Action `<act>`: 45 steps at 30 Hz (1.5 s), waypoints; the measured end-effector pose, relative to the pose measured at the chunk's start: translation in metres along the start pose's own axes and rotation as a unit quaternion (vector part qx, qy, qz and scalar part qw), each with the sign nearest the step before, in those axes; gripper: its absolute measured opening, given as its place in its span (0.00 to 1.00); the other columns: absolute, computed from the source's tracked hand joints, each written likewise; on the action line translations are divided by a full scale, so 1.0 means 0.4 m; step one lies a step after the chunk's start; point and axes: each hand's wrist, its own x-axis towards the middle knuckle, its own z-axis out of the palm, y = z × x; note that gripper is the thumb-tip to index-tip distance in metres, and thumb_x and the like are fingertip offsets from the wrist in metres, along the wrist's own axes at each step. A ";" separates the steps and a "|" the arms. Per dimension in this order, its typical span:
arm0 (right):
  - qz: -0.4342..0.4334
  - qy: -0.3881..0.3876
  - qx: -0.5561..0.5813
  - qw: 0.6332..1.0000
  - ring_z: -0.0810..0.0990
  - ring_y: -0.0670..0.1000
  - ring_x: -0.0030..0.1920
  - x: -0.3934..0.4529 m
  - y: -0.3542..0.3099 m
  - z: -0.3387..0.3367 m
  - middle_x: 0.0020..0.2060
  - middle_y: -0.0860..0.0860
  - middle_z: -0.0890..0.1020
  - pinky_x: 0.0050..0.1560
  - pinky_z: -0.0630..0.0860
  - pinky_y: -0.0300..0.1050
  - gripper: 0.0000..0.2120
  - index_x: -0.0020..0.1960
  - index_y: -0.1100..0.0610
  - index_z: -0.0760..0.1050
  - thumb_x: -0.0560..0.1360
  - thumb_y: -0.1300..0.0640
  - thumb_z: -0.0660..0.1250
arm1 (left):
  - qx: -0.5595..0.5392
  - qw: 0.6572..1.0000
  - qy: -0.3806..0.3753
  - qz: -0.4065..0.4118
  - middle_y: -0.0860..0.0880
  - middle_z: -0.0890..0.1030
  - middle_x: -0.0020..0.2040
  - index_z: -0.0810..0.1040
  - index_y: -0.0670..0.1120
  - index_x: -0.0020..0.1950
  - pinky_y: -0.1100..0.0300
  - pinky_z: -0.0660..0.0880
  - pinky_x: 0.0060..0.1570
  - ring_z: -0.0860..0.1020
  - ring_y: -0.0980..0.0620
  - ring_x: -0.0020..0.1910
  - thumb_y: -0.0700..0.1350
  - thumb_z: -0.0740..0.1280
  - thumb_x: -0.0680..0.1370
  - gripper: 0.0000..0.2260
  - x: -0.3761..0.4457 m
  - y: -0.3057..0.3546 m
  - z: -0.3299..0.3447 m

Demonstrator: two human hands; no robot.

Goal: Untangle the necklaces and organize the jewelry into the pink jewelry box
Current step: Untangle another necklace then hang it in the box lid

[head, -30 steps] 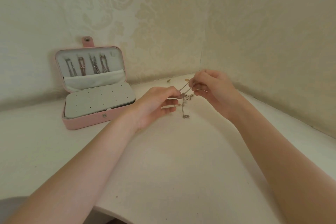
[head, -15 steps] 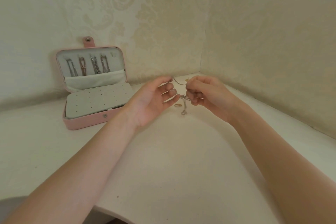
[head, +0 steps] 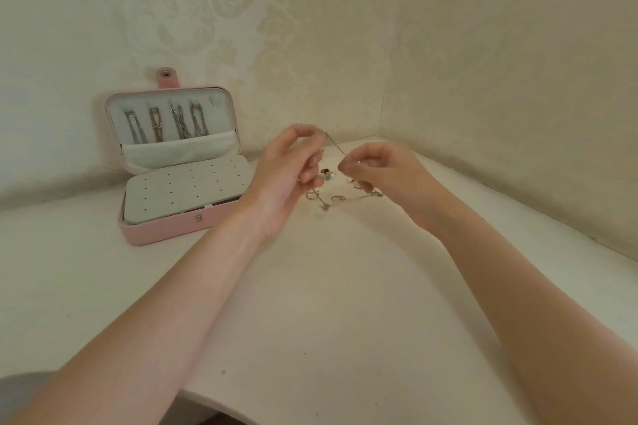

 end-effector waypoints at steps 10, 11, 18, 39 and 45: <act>0.039 0.037 0.249 0.967 0.67 0.48 0.28 0.006 -0.003 -0.028 0.23 0.48 0.71 0.33 0.66 0.40 0.09 0.42 0.59 0.77 0.79 0.60 0.60 | 0.121 0.987 -0.019 -0.100 0.52 0.70 0.30 0.78 0.45 0.42 0.69 0.65 0.23 0.65 0.59 0.23 0.41 0.64 0.78 0.06 -0.001 -0.020 -0.010; 0.041 0.034 0.251 0.967 0.67 0.48 0.28 0.006 -0.004 -0.027 0.23 0.49 0.71 0.32 0.66 0.40 0.10 0.42 0.59 0.77 0.79 0.60 0.60 | 0.106 0.988 -0.012 -0.108 0.52 0.71 0.30 0.78 0.44 0.42 0.68 0.67 0.24 0.67 0.59 0.23 0.41 0.63 0.78 0.07 0.000 -0.018 -0.012; 0.070 -0.032 0.319 0.945 0.75 0.48 0.30 0.000 -0.012 -0.025 0.29 0.51 0.79 0.32 0.74 0.37 0.11 0.44 0.60 0.76 0.80 0.61 0.57 | 0.184 0.976 -0.056 -0.106 0.51 0.78 0.36 0.80 0.45 0.45 0.66 0.73 0.34 0.74 0.57 0.31 0.41 0.64 0.77 0.05 -0.003 -0.032 -0.005; 0.116 0.114 0.344 0.925 0.68 0.44 0.24 0.011 0.022 -0.064 0.28 0.48 0.78 0.23 0.60 0.34 0.10 0.44 0.60 0.77 0.79 0.60 0.57 | 0.239 0.955 -0.116 -0.131 0.54 0.78 0.32 0.83 0.46 0.44 0.67 0.71 0.32 0.72 0.56 0.30 0.38 0.67 0.75 0.06 -0.008 -0.038 -0.011; 0.121 0.137 0.310 0.933 0.60 0.44 0.22 0.013 0.030 -0.072 0.27 0.48 0.74 0.22 0.53 0.36 0.09 0.44 0.58 0.77 0.78 0.59 0.59 | 0.196 0.970 -0.040 -0.136 0.51 0.77 0.33 0.82 0.42 0.43 0.67 0.67 0.27 0.70 0.57 0.30 0.38 0.64 0.77 0.08 -0.001 -0.039 -0.016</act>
